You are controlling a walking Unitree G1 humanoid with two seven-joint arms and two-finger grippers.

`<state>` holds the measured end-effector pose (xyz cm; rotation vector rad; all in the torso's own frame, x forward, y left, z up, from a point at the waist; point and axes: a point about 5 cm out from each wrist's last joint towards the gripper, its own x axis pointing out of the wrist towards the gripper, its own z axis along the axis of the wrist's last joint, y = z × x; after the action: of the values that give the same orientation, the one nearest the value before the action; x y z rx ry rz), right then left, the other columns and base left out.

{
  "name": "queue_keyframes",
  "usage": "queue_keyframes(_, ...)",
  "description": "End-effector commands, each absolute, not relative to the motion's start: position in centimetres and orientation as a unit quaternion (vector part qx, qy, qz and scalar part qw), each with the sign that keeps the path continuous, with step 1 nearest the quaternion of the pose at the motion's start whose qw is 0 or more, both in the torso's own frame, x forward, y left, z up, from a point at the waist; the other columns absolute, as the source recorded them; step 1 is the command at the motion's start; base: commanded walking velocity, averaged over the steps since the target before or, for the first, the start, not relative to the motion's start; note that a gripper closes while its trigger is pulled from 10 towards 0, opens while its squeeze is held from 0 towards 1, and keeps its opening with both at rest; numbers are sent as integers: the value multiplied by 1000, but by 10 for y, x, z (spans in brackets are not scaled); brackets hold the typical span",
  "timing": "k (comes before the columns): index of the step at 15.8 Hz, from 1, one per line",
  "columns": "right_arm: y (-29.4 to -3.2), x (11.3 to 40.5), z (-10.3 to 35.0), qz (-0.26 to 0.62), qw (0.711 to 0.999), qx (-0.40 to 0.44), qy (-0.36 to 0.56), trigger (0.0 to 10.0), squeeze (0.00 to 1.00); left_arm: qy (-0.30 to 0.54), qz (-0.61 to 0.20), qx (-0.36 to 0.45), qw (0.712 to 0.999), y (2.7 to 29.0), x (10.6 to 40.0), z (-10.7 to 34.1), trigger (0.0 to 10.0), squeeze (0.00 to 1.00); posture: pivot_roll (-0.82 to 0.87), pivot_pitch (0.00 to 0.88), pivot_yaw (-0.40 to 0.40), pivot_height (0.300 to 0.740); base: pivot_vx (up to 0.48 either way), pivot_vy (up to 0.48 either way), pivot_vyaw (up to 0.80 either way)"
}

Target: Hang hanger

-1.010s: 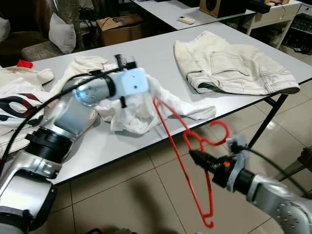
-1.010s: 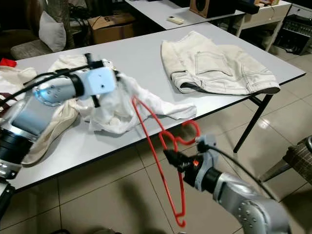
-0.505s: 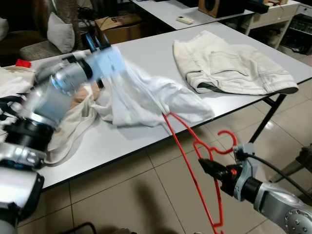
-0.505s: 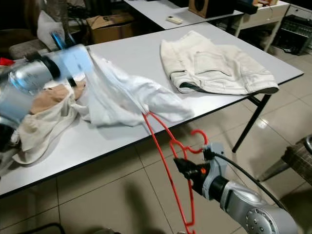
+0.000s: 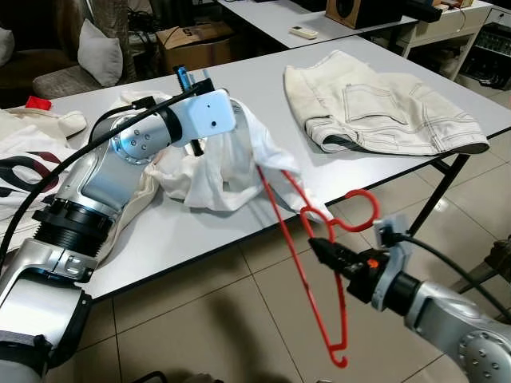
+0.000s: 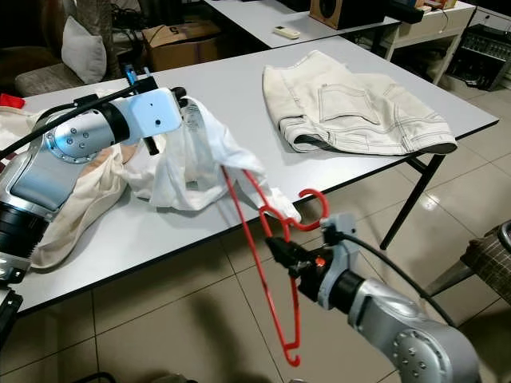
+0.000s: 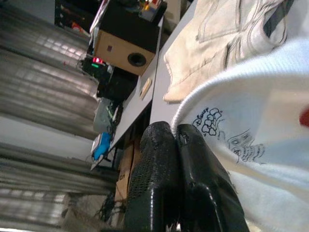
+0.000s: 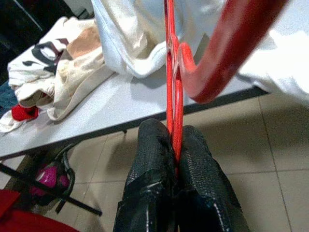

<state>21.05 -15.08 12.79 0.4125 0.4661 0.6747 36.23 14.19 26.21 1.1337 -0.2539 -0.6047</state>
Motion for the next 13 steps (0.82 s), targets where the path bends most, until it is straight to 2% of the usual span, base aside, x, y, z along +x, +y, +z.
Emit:
queue_keyframes(1,-148,210,126,333,891,199,233,10000,0,-118,-288,526,792,141,360,261,0,0,-109,0,32,740,0,0,0)
queue_keyframes(3,-145,205,121,344,883,194,251,10000,0,-117,-261,520,805,147,364,266,0,0,-107,0,32,740,0,0,0)
queue_keyframes(5,-158,210,114,294,903,189,250,10000,0,-127,-213,461,852,160,370,285,0,0,-106,0,35,740,0,0,0)
queue_keyframes(9,-176,216,138,287,907,262,160,10000,0,-71,-235,485,839,172,371,270,0,0,-108,0,50,740,0,0,0)
queue_keyframes(11,-190,217,129,251,914,268,174,10000,0,-42,-267,489,829,171,369,257,0,0,-99,0,70,740,0,0,0)
queue_keyframes(13,-184,213,129,260,910,278,164,10000,0,-23,-305,489,817,167,367,250,0,0,-84,0,94,740,0,0,0)
